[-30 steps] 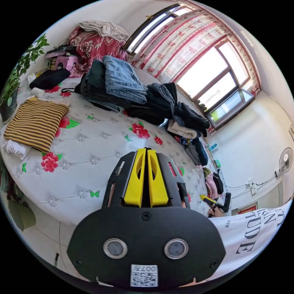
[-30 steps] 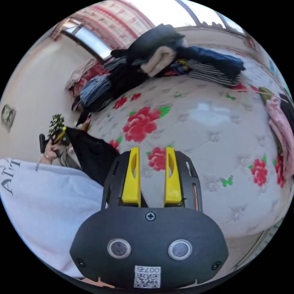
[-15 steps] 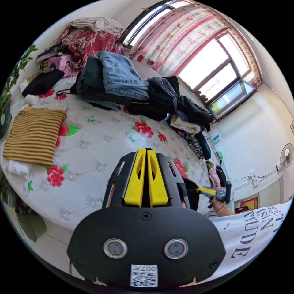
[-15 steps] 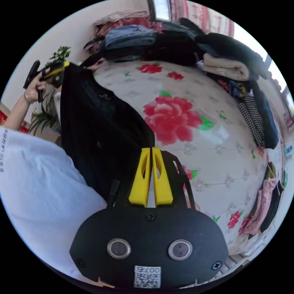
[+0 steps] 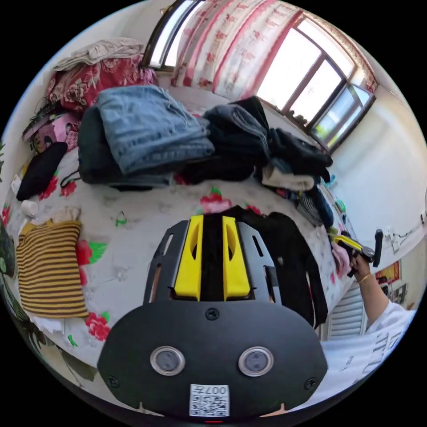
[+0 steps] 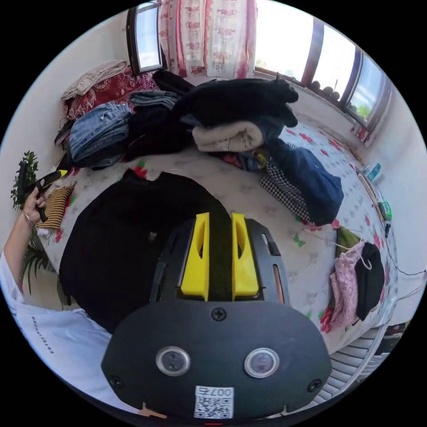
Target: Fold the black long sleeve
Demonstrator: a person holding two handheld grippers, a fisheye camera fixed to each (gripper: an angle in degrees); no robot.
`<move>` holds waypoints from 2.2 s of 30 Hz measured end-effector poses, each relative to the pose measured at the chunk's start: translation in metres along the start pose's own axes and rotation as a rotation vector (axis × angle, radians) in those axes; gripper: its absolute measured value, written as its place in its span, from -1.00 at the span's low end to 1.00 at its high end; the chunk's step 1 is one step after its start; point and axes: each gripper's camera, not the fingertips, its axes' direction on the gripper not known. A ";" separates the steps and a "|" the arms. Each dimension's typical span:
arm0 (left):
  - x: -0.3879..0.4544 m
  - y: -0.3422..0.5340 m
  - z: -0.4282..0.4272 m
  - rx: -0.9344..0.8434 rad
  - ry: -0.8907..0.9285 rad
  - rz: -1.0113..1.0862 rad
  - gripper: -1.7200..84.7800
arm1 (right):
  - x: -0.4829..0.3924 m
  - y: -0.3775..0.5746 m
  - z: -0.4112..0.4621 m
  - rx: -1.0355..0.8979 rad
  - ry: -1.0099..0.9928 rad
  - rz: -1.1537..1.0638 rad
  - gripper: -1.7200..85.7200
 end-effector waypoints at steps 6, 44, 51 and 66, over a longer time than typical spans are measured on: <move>-0.012 0.174 0.035 -0.312 -0.094 0.001 -0.76 | 0.016 0.182 0.036 -0.287 0.008 0.168 -0.79; 0.004 0.388 -0.052 -0.497 -0.309 0.111 -0.84 | -0.077 0.447 -0.111 -0.265 -0.052 -0.088 -0.86; -0.030 0.391 -0.115 -0.425 -0.205 0.007 -0.97 | -0.019 0.473 -0.160 -0.228 -0.165 -0.070 -0.95; -0.059 0.355 -0.159 -0.202 -0.223 -0.157 -0.78 | 0.149 0.417 -0.117 -0.012 -0.047 0.443 -0.77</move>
